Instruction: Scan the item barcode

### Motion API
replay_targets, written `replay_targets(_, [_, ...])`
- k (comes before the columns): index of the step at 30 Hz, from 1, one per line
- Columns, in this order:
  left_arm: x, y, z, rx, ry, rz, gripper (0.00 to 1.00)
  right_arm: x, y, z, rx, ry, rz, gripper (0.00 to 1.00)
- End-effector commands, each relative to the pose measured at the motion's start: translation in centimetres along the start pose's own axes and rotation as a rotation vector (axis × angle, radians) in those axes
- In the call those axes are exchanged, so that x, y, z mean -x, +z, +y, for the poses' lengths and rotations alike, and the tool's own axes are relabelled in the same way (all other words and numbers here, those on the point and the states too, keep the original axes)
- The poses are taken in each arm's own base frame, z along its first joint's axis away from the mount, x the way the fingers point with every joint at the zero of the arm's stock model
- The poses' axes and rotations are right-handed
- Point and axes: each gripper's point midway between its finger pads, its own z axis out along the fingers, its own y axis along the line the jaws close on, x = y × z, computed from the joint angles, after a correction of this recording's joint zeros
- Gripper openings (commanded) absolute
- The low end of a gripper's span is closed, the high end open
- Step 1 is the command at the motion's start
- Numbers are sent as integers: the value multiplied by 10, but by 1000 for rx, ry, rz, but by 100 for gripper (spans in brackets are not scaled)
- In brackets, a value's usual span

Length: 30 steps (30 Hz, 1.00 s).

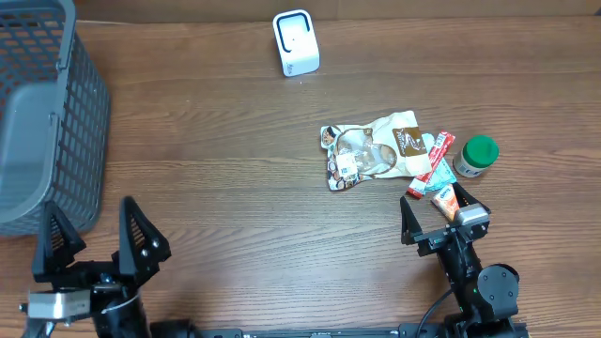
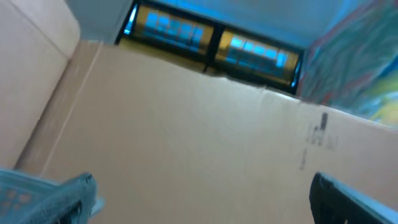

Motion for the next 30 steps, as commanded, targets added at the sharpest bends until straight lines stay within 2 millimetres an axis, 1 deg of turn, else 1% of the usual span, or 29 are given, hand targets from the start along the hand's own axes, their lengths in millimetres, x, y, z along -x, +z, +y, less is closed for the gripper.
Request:
replay_targets(1, [-15,-8,1,-43,-24,-27,100,-2,0,-1,-3,7,-2,100])
replay_targets(3, [-28,-9,5,-40,-35,-19,100,-2,0,-1,-3,7,-1,100])
replay_targets(8, [-70,-13,21,-7,-47,66,100,-2,0,-1,-3,6,-1,100])
replay_targets(14, [-128,-24,42,42,-38,192,100,-2,0,-1,-3,6,-1,100])
replay_targets(15, [-142,-28,48,58,-33,232,100,-2,0,-1,-3,6,-1,100])
replay_targets(21, [-196,-49,69,128,1,427,100,-2,0,-1,-3,6,-1,100])
replay_targets(26, [-238,-77,83,178,46,635,99,-2,0,-1,-2,7,-1,100])
replay_targets(27, [-245,-82,85,176,67,671,100,-2,0,-1,-2,6,-1,100])
replay_targets(30, [-250,-85,77,75,197,709,100,-2,0,-1,-3,6,-1,100])
